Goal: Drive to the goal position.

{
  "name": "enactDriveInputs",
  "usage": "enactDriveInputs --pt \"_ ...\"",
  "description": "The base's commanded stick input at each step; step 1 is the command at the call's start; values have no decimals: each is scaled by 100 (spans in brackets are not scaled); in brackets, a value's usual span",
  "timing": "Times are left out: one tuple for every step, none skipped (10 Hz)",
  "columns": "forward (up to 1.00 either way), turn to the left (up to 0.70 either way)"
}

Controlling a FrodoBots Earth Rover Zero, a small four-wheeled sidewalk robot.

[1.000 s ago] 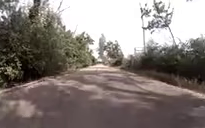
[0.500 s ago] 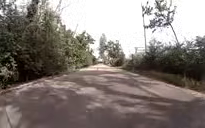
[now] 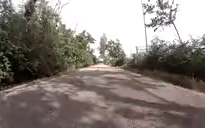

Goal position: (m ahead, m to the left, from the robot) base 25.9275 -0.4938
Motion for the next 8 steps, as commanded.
enactDriveInputs --pt "70 0" --pt "70 0" --pt "70 0" --pt "70 0" --pt "70 0" --pt "70 0" --pt "70 0" --pt "70 0"
